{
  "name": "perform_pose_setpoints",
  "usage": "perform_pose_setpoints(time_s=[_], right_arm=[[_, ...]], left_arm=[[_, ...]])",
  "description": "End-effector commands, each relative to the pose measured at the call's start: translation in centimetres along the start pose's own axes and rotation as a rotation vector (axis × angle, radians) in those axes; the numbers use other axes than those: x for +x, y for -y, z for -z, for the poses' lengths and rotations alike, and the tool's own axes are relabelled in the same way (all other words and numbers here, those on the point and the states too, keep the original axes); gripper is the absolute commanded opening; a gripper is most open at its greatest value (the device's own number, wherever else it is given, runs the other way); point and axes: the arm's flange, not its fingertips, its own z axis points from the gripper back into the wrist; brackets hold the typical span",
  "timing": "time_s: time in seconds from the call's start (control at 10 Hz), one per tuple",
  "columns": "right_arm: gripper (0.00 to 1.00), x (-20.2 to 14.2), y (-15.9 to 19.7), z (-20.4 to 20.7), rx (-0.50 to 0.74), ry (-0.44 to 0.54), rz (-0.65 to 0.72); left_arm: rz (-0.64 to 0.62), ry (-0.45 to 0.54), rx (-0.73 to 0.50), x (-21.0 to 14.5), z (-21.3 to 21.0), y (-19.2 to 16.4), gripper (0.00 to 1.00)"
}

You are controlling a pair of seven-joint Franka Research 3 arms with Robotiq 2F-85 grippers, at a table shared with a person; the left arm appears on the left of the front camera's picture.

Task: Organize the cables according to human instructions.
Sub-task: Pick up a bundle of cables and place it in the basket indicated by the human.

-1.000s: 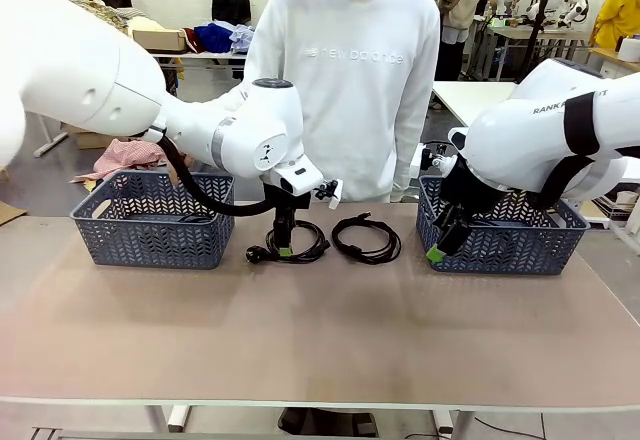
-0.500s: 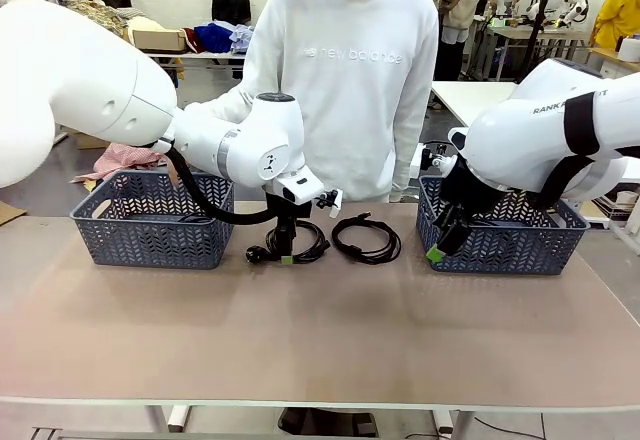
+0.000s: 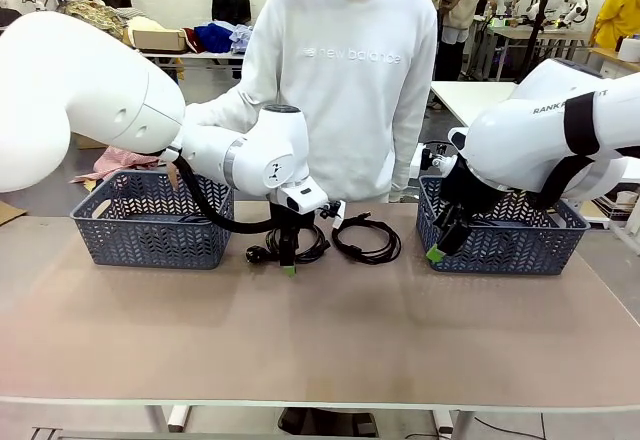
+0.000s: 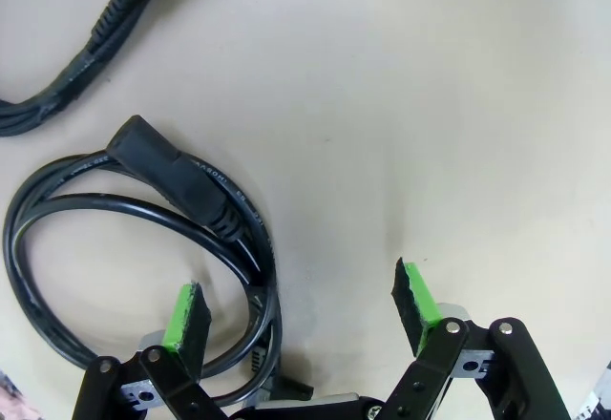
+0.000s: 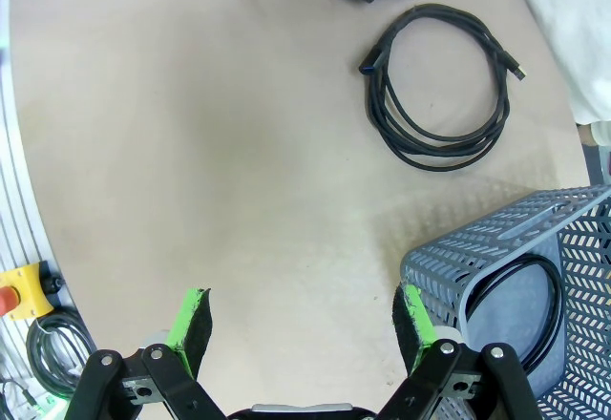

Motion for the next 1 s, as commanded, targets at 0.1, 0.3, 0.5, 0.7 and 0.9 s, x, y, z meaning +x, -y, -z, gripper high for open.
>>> perform_pose_setpoints(time_s=[0.1,0.3,0.5,0.7,0.9], right_arm=[[1.00,0.08,-0.11,-0.02,-0.004,0.001,0.001],[1.00,0.08,-0.11,-0.02,-0.004,0.001,0.001],[1.00,0.08,-0.11,-0.02,-0.004,0.001,0.001],[1.00,0.08,-0.11,-0.02,-0.004,0.001,0.001],[1.00,0.08,-0.11,-0.02,-0.004,0.001,0.001]], left_arm=[[-0.009,-0.013,-0.022,-0.05,-0.05,-0.36,1.00],[-0.024,-0.019,-0.037,-0.08,0.14,-0.37,1.00],[-0.037,-0.025,-0.060,-0.11,0.40,-0.43,1.00],[-0.040,-0.024,-0.061,-0.19,0.65,-0.51,1.00],[-0.036,-0.022,-0.061,-0.29,0.76,-0.58,1.00]])
